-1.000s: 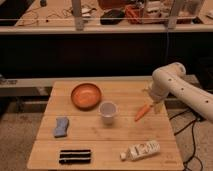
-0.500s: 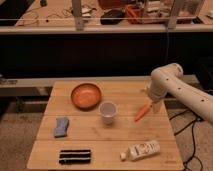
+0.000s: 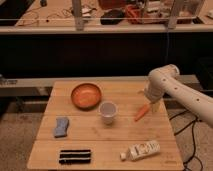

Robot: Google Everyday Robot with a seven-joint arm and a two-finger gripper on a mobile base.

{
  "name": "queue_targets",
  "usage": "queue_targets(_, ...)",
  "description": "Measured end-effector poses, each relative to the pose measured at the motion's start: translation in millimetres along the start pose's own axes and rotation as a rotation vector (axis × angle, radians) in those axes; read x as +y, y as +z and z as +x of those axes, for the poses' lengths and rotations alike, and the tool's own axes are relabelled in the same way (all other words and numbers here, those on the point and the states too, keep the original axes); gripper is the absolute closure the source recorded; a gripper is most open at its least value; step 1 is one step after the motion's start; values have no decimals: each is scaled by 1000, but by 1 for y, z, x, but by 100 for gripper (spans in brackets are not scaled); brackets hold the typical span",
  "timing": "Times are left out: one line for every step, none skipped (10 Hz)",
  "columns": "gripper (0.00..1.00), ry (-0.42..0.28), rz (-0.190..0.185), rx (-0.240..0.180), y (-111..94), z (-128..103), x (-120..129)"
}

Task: Place the pepper in the ceramic cup

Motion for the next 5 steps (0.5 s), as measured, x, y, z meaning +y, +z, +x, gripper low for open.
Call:
queue_targets(20,-8,-3,-2,2,-1,-1)
queue_targets(20,-14,-8,-6,4,-2,-1)
queue_targets(20,-23,-14,-11,10,-3,0)
queue_targets(20,-35,-20,-16,16,-4,0)
queue_targets(20,-44,-23,-19,18,-5,-2)
